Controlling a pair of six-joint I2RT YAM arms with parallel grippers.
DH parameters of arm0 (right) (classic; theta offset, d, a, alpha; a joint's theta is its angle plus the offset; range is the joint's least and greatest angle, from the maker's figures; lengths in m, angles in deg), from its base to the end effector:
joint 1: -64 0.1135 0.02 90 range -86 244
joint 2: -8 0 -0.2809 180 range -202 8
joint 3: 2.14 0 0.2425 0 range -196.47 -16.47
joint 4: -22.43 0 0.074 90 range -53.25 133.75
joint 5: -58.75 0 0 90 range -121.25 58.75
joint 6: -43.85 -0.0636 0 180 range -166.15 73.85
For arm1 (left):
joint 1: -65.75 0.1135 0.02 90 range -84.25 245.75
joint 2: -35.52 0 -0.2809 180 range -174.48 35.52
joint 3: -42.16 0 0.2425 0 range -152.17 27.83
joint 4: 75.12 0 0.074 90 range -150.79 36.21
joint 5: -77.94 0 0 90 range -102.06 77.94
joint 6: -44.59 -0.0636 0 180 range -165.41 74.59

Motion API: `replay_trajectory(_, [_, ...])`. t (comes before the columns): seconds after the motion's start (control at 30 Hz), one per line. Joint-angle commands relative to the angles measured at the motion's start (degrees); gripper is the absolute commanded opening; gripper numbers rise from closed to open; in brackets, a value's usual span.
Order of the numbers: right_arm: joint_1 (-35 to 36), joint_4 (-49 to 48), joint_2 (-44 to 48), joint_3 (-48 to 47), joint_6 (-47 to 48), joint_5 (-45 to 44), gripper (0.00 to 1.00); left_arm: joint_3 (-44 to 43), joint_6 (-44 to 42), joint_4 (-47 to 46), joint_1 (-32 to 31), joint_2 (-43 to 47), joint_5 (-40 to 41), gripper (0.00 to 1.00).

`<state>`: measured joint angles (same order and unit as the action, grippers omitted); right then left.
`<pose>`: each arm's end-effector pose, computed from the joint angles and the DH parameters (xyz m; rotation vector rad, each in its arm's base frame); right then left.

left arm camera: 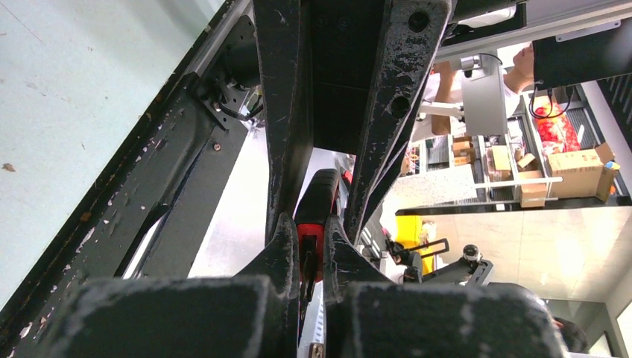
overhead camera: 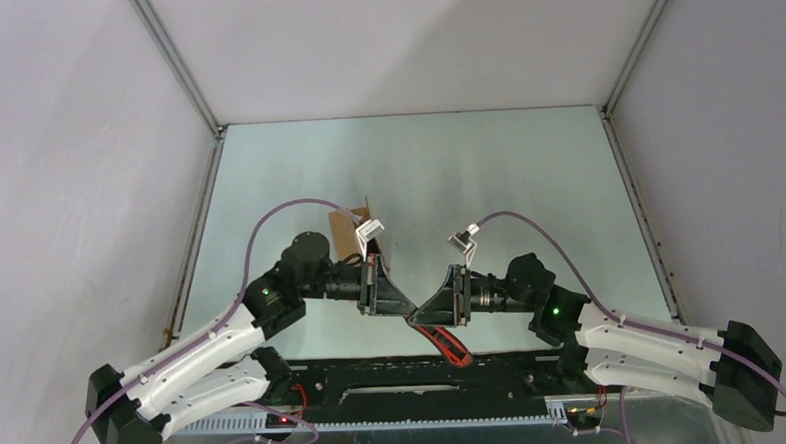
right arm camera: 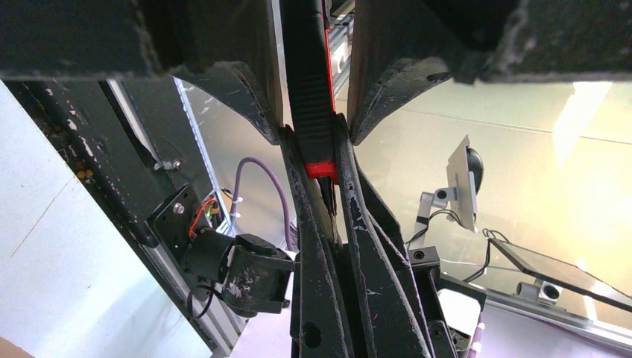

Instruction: Unpack the express box

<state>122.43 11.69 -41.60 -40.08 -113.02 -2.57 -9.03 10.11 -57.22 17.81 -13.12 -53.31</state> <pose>0.0814 0.1908 0.2763 -0.3507 2.0092 1.9612 0.0989 -0.1722 0.3029 0.4759 2.1967 -1.7970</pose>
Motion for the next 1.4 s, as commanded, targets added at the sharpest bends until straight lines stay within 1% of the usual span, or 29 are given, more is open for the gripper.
replay_trajectory(0.0, [1.4, -5.7, 1.2, -0.2, -0.7, 4.3, 0.35, -3.0, 0.2, -3.3, 0.9, -1.2, 2.8, 0.00])
replay_trajectory(0.1, [1.4, -7.4, 0.4, -0.2, -1.3, 6.4, 0.35, -3.2, 0.4, -3.3, 1.1, -1.5, 2.8, 0.00])
replay_trajectory(0.2, [1.8, -5.2, 1.5, 0.0, -0.5, 5.9, 0.38, -3.7, -0.1, -2.9, 1.1, -1.0, 3.1, 0.00])
replay_trajectory(0.37, [1.8, -6.6, 3.4, 1.5, -0.9, 6.4, 0.46, -3.7, 0.0, -3.2, 1.2, -0.8, 2.8, 0.00])
replay_trajectory(0.53, [1.9, -7.7, 3.3, 1.8, -1.5, 6.2, 0.46, -2.8, 0.5, -3.3, 1.2, -0.4, 2.8, 0.00])
replay_trajectory(0.63, [1.7, -9.2, 2.2, 1.8, -2.3, 5.8, 0.44, -2.0, 1.5, -6.7, 0.9, -0.5, 1.6, 0.00])
replay_trajectory(0.73, [1.4, -12.0, 0.5, 1.8, -3.7, 5.6, 0.38, -1.6, 1.3, -6.9, 0.7, -0.4, 1.6, 0.00])
replay_trajectory(0.9, [1.3, -12.8, -0.9, 1.8, -4.3, 5.0, 0.23, -1.6, 0.7, -6.0, 0.7, 0.4, 1.6, 0.00])
replay_trajectory(0.93, [1.2, -12.0, -0.7, 1.8, -4.1, 4.6, 0.17, -1.9, 0.3, -5.2, 0.7, 0.4, 1.9, 0.00])
replay_trajectory(0.97, [1.2, -10.7, -0.2, 1.8, -3.9, 4.0, 0.02, -2.3, -0.3, -3.2, 0.7, 0.6, 2.9, 0.00])
replay_trajectory(1.0, [1.1, -9.2, 0.3, 1.9, -3.7, 3.0, 0.00, -3.3, -1.5, 0.6, 1.0, 0.7, 4.8, 0.04])
replay_trajectory(1.03, [1.0, -7.8, 1.2, 2.2, -3.6, 2.1, 0.00, -3.9, -2.2, 2.9, 1.3, 1.0, 6.3, 0.18])
replay_trajectory(1.07, [0.9, -6.4, 1.9, 2.7, -3.9, 1.2, 0.00, -4.2, -2.2, 4.7, 1.6, 1.6, 8.3, 0.42])
replay_trajectory(1.13, [0.4, -4.0, 3.2, 3.8, -4.5, -0.2, 0.00, -5.8, -3.2, 9.3, 2.3, 2.9, 12.3, 0.77])
replay_trajectory(1.17, [0.2, -2.8, 3.9, 4.2, -4.6, -1.1, 0.00, -7.2, -3.8, 13.7, 2.5, 3.2, 15.7, 0.90])
replay_trajectory(1.23, [0.4, 0.2, 5.1, 4.6, -4.3, -3.0, 0.00, -10.7, -4.7, 22.8, 3.3, 3.3, 22.3, 0.96])
replay_trajectory(1.27, [0.5, 1.1, 5.5, 4.6, -4.0, -3.6, 0.00, -12.4, -4.7, 27.0, 3.7, 3.3, 26.3, 0.97])
replay_trajectory(1.37, [1.5, 1.6, 4.2, 4.5, -4.2, -5.4, 0.00, -19.2, -1.4, 46.2, 4.7, 2.0, 44.8, 0.96])
